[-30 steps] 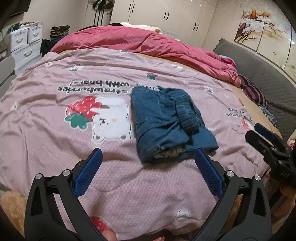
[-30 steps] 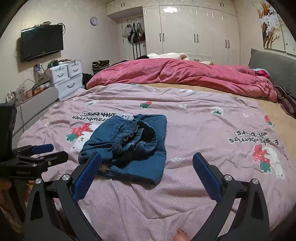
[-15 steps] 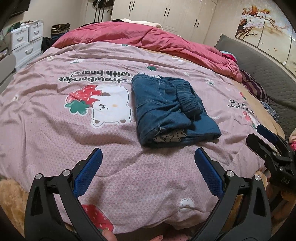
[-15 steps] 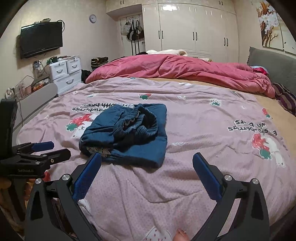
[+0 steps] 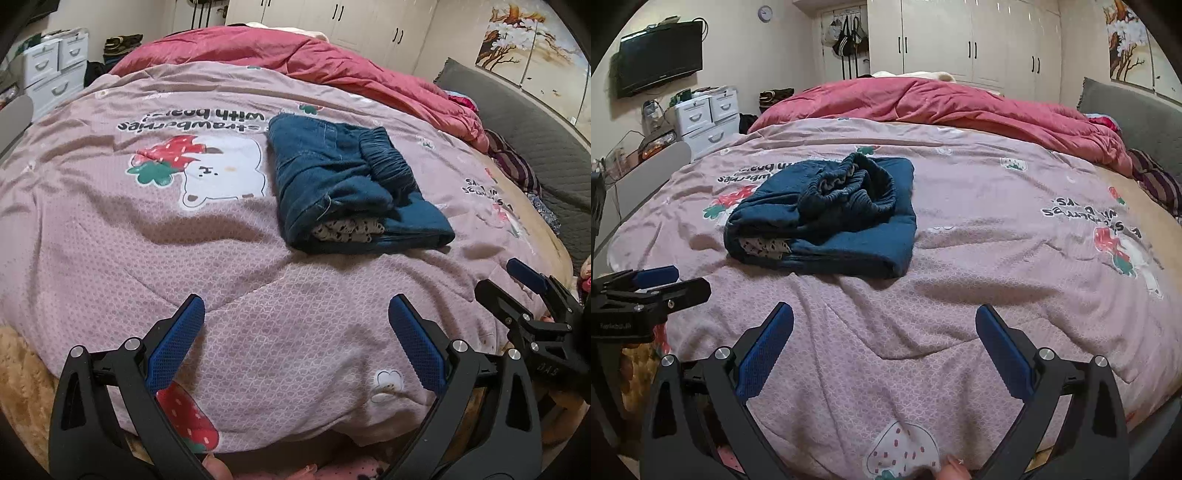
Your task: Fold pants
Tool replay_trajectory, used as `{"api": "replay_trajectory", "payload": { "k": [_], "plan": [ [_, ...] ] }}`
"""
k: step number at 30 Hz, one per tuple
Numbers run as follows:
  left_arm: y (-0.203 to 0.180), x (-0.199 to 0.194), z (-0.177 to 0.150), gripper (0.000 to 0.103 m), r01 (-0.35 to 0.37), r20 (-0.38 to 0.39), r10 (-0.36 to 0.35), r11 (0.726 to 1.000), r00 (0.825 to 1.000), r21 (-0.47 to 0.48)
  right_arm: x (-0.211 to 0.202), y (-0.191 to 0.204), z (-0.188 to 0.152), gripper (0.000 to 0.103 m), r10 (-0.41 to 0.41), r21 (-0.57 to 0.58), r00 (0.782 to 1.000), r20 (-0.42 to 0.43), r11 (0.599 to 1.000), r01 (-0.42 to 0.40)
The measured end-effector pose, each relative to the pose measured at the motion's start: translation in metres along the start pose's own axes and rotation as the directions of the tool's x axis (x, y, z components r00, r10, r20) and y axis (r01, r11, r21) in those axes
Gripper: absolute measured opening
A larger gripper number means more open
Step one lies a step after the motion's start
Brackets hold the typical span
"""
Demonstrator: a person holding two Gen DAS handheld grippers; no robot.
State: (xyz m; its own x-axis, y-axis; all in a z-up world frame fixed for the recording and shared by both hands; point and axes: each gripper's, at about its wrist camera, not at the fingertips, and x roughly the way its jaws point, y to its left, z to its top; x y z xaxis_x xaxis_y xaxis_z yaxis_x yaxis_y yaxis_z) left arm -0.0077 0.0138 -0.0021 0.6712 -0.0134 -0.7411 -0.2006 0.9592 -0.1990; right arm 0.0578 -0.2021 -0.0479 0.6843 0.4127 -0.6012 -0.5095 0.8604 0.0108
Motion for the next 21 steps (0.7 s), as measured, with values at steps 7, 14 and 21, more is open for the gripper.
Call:
{"api": "replay_trajectory", "payload": {
  "k": [7,14,21],
  "plan": [
    [-0.0001,0.0011,0.0005,0.094,-0.013,0.000,0.013,1.000,1.000,0.002,0.0030,-0.0013,0.0008,0.099,0.005,0.011,1.000,-0.008,1.000,-0.005],
    [-0.0001,-0.0003,0.0014,0.094,-0.020,0.005,0.020,1.000,1.000,0.002,0.0052,-0.0010,0.0000,0.099,0.005,0.014,1.000,-0.015,1.000,-0.005],
    [0.0011,-0.0011,0.0024,0.094,-0.025,0.002,0.025,1.000,1.000,-0.001,0.0059,-0.0019,0.0001,0.099,0.006,0.019,1.000,-0.018,1.000,-0.006]
  ]
}}
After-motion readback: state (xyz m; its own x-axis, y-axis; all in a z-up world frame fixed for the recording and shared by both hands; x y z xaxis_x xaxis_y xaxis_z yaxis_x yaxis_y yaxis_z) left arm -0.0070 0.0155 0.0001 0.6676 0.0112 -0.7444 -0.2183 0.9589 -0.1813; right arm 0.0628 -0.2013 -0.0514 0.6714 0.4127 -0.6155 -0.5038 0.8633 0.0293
